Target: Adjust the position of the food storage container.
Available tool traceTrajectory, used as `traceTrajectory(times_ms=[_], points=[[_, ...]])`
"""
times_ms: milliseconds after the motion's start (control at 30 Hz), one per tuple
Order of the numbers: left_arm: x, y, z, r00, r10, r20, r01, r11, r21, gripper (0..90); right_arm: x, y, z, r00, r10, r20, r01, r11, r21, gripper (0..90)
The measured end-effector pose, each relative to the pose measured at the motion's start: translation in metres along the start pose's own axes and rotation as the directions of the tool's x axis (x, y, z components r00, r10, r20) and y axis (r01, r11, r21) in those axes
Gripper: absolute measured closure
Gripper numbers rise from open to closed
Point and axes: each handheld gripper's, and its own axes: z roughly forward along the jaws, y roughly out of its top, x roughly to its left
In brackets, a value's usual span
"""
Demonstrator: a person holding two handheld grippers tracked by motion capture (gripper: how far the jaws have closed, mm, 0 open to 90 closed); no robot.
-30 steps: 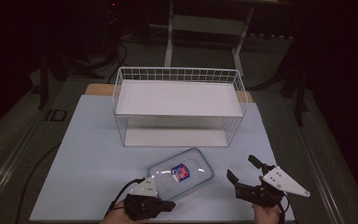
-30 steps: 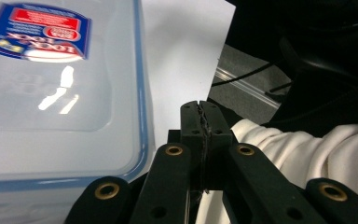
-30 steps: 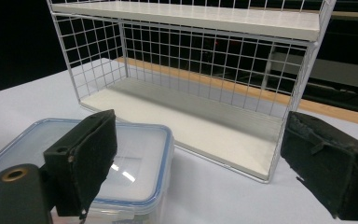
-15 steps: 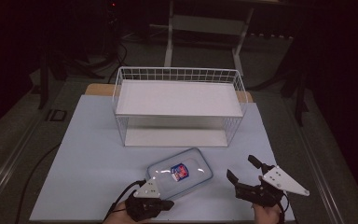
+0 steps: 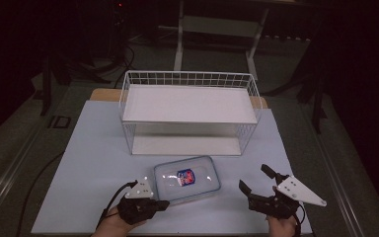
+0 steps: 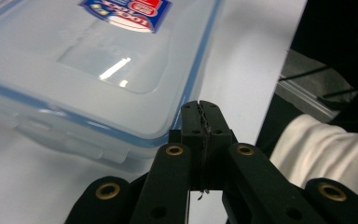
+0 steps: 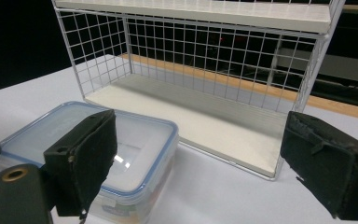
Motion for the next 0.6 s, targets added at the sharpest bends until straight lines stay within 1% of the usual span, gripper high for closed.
traceTrajectory(times_ms=[33, 67, 100, 167, 200, 267, 300, 333, 400, 567, 600], points=[[-0.001, 0.0, 0.0, 1.0, 0.002, -0.006, -0.002, 1.0, 0.003, 89.2, 0.0, 0.0, 0.0, 1.0, 0.0, 0.0, 0.0, 1.0, 0.0, 10.6], [-0.002, 0.001, 0.0, 1.0, -0.001, 0.0, 0.001, 1.0, -0.001, 89.2, 0.0, 0.0, 0.0, 1.0, -0.002, 0.002, 0.002, 1.0, 0.001, 10.6], [-0.003, 0.001, 0.001, 0.9999, 0.002, 0.015, -0.002, 1.0, 0.002, 89.2, 0.0, 0.0, 0.0, 1.0, -0.001, 0.0, 0.001, 1.0, 0.0, 10.6], [-0.008, 0.001, 0.004, 0.9994, 0.03, 0.016, -0.031, 0.9995, 0.011, 89.1, 0.0, 0.0, 0.0, 1.0, -0.002, 0.001, 0.002, 1.0, 0.001, 10.6], [-0.008, 0.001, 0.005, 0.9994, 0.029, 0.019, -0.029, 0.9994, 0.018, 89.2, 0.001, 0.0, 0.0, 1.0, -0.003, 0.001, 0.003, 1.0, 0.001, 10.6], [-0.004, -0.001, 0.008, 0.9999, 0.013, 0.004, -0.013, 0.9995, 0.028, 89.2, 0.0, 0.0, 0.001, 1.0, -0.003, -0.002, 0.003, 1.0, 0.003, 10.6], [-0.001, -0.001, 0.008, 0.9998, 0.003, 0.021, -0.004, 0.9996, 0.028, 89.2, 0.001, 0.0, 0.001, 1.0, -0.005, -0.002, 0.005, 1.0, 0.004, 10.6], [-0.001, -0.001, 0.008, 0.9999, 0.004, 0.016, -0.005, 0.9995, 0.03, 89.2, 0.001, 0.0, 0.001, 1.0, -0.006, -0.004, 0.006, 1.0, 0.004, 10.6], [-0.002, -0.001, 0.007, 0.9995, 0.028, -0.012, -0.027, 0.999, 0.034, 89.2, 0.001, 0.0, 0.0, 1.0, -0.007, -0.001, 0.007, 1.0, 0.003, 10.6], [0.006, 0.0, 0.005, 0.9996, 0.005, -0.027, -0.004, 0.9997, 0.024, 89.2, 0.0, -0.001, 0.001, 1.0, -0.006, -0.006, 0.006, 1.0, 0.004, 10.6], [0.007, 0.001, 0.004, 0.9994, 0.007, -0.033, -0.006, 0.9997, 0.025, 89.2, 0.001, -0.001, 0.001, 1.0, -0.007, -0.006, 0.007, 1.0, 0.004, 10.6]])
